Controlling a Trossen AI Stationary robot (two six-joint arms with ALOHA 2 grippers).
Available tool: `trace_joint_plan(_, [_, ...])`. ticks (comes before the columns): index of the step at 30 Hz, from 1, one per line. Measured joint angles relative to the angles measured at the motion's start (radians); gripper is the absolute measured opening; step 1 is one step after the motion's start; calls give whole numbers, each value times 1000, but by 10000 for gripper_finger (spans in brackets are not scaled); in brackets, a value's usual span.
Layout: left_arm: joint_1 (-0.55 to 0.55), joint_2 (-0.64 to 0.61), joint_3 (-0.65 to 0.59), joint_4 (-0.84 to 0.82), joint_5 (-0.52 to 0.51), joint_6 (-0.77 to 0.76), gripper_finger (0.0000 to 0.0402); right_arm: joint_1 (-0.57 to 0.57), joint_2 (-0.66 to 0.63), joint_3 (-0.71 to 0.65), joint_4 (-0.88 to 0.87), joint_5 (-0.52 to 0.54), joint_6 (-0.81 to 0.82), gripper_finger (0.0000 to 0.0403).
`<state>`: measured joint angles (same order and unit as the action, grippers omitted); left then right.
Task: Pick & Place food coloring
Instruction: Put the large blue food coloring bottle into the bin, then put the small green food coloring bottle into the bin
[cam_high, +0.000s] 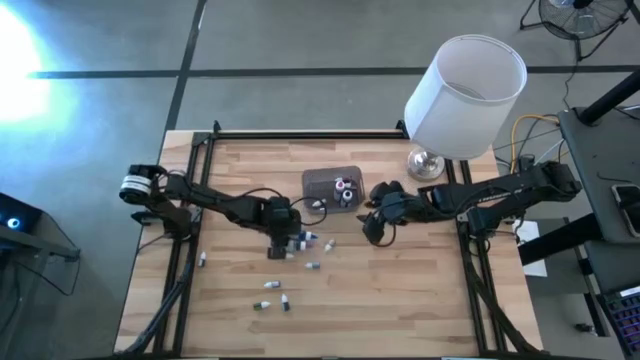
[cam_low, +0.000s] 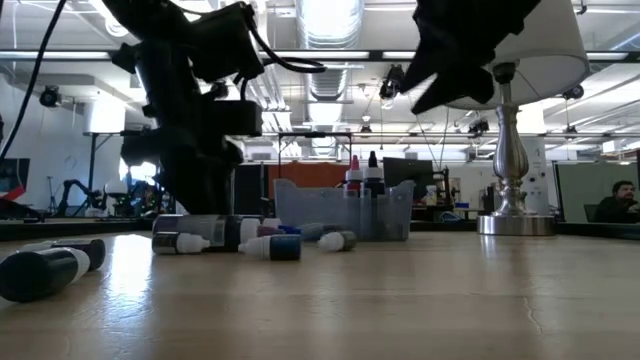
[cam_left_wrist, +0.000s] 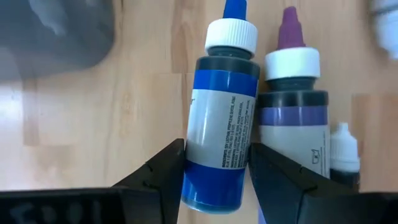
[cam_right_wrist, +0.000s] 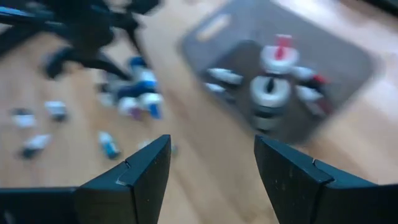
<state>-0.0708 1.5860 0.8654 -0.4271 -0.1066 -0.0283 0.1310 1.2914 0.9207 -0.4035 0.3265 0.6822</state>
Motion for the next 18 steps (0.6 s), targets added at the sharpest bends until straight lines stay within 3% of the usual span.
trace_joint_plan(9, [-11,0,36,63,-4,-98,147,31,170,0,129,-245,-4,224])
trace_joint_plan(13, [-13,0,46,63,-24,-101,147,99,247,0,122,-258,-84,224])
trace_joint_plan(18, [-26,-3,49,42,-26,-86,147,145,337,10,121,-248,-332,224])
